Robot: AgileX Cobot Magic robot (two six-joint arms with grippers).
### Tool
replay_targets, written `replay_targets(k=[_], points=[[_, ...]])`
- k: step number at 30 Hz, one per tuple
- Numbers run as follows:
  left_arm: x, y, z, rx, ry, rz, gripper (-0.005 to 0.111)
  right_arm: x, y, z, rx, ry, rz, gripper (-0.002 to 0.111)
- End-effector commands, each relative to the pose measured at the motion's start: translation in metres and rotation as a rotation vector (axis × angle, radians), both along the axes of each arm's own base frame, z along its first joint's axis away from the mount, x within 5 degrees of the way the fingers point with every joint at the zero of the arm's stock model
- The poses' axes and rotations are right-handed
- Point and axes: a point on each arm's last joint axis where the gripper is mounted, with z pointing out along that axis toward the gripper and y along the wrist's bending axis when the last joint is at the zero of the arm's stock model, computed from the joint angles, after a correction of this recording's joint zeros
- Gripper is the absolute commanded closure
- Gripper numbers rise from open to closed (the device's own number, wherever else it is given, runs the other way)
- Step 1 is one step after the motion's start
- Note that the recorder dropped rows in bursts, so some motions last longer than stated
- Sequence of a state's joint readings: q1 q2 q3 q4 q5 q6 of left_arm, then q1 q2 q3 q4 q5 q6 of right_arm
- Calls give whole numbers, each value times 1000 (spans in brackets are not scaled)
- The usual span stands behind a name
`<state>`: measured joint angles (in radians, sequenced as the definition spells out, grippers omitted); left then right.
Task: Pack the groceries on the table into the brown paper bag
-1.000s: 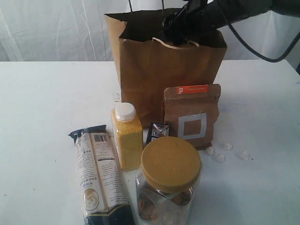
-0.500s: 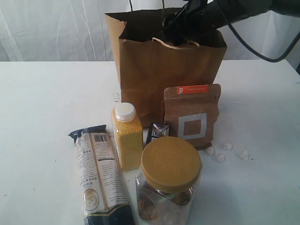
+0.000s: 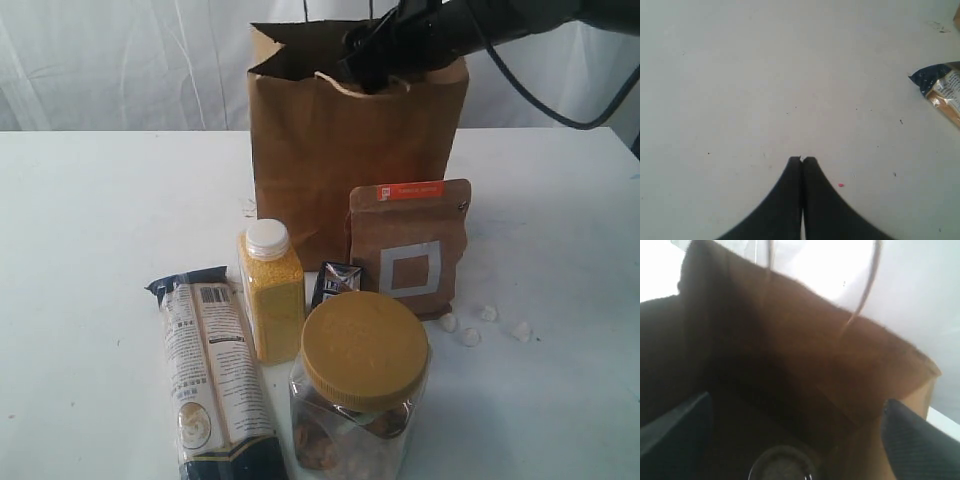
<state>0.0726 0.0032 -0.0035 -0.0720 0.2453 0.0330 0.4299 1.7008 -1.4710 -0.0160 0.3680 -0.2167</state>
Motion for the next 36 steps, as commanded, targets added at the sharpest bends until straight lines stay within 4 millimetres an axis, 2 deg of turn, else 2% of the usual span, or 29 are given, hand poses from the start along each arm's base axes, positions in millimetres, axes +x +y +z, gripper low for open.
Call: replay_targets(k=[1, 4, 10, 16, 21, 28, 33, 36], points=[[0, 0, -1, -8, -1, -4, 107, 1, -1, 0, 9, 4, -11, 24], [0, 0, -1, -8, -1, -4, 107, 2, 0, 5, 26, -33, -10, 24], [0, 0, -1, -8, -1, -4, 107, -11, -6, 39, 91, -168, -7, 24], [0, 0, -1, -8, -1, -4, 107, -43, -21, 75, 102, -179, -11, 24], [0, 0, -1, -8, -1, -4, 107, -77, -40, 87, 45, -35, -65, 27], [0, 0, -1, -8, -1, -4, 107, -88, -66, 76, -223, 102, -200, 61], [0, 0, -1, -8, -1, -4, 107, -87, -72, 77, -209, 103, -286, 89], [0, 0, -1, -8, -1, -4, 107, -87, -72, 78, -184, 95, -294, 99]])
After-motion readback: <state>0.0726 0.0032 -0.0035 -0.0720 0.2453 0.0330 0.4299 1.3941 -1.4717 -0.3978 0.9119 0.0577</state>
